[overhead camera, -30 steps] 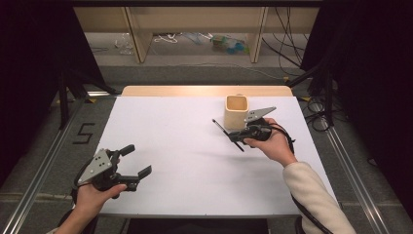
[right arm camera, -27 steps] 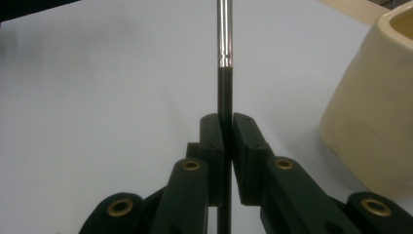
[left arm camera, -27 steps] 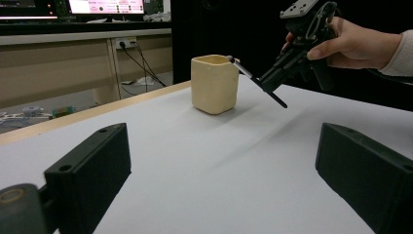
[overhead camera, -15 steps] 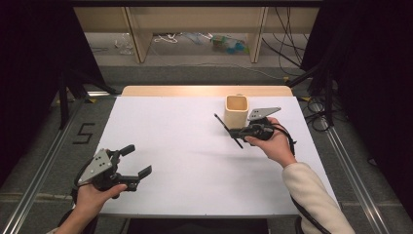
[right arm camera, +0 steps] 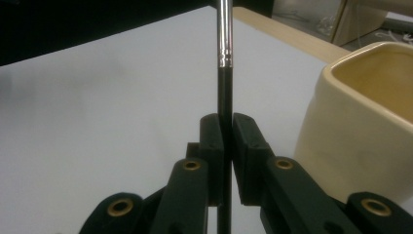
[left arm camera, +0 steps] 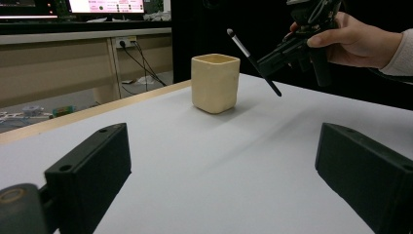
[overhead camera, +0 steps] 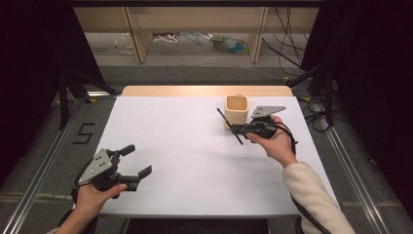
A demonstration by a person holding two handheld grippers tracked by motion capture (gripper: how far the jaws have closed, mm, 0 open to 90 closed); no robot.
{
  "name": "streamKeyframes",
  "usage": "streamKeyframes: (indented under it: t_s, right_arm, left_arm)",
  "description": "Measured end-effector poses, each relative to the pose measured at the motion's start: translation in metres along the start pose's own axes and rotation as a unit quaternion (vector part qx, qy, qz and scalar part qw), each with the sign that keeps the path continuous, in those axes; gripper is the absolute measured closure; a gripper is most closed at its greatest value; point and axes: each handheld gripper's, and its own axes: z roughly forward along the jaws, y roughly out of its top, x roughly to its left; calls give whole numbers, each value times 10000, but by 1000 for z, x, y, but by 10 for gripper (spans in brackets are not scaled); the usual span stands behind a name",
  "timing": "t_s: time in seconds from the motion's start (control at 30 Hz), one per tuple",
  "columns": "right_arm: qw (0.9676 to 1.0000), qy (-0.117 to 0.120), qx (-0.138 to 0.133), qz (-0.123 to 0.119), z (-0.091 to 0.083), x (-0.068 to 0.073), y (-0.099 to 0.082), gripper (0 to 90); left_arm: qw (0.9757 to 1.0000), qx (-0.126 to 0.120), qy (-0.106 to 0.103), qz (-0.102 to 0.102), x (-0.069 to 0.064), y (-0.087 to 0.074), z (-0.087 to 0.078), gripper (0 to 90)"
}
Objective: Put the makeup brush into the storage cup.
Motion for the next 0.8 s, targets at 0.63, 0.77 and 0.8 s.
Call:
streamKeyframes:
  t_s: [0.63,0.77,0.8]
  right_arm:
    - [9990,-116,-401,181,-5,-4,1,842]
    - [9989,-167,-392,176,-7,-4,2,842]
    - [9989,-171,-400,186,-7,-5,2,842]
  left_arm:
    - [10000,9,11,-1,0,0,0,57]
    - [10000,9,8,5,0,0,0,57]
    - [10000,8,12,3,0,0,0,57]
